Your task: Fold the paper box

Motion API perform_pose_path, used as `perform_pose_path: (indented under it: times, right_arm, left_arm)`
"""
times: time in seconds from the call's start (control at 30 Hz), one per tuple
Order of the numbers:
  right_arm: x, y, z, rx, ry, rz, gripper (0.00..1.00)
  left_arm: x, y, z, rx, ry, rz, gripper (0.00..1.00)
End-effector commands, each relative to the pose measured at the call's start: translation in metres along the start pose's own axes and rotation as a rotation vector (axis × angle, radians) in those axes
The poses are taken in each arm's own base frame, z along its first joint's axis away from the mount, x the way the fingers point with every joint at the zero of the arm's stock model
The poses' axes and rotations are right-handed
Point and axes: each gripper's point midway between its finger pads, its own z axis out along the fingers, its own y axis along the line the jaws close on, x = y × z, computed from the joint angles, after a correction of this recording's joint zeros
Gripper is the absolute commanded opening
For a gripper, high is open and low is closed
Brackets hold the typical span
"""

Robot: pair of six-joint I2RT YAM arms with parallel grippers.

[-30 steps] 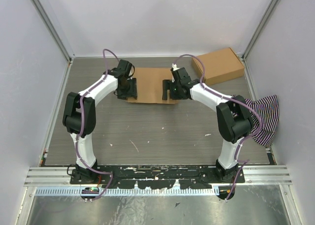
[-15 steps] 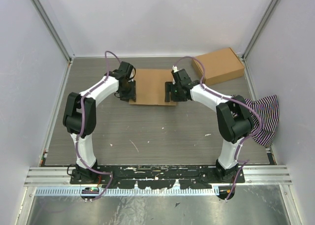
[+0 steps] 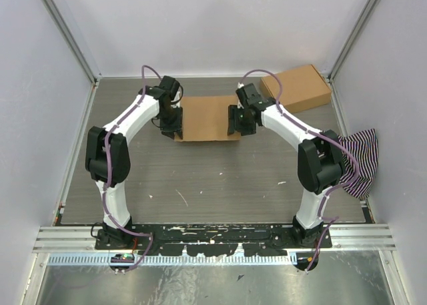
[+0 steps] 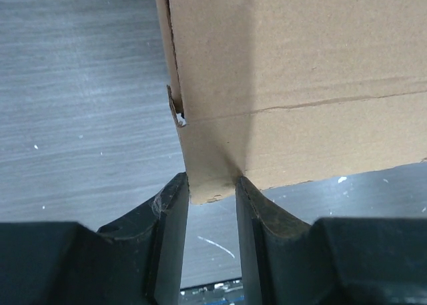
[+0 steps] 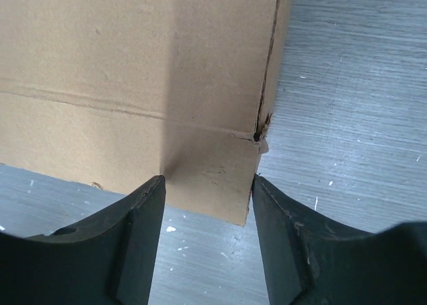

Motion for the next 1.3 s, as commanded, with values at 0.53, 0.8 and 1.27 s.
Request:
perform_pose_path:
  times: [0.53, 0.8, 1.27]
  right_arm:
    - [0.007, 0.033, -0.029, -0.254, 0.181, 0.084, 0.63]
    - [0.008, 0.031, -0.029, -0.284, 0.213, 0.115, 0.62]
    - [0.013, 0.021, -0.002, -0.255, 0.24, 0.123, 0.62]
  left_arm:
    - [0.033, -0.019, -0.011, 0.085, 0.21, 0.021, 0.4]
    - [0.036, -0.023, -0.01, 0.108, 0.231, 0.01, 0.4]
    - [0.042, -0.025, 0.014, 0.144, 0.271, -0.02, 0.37]
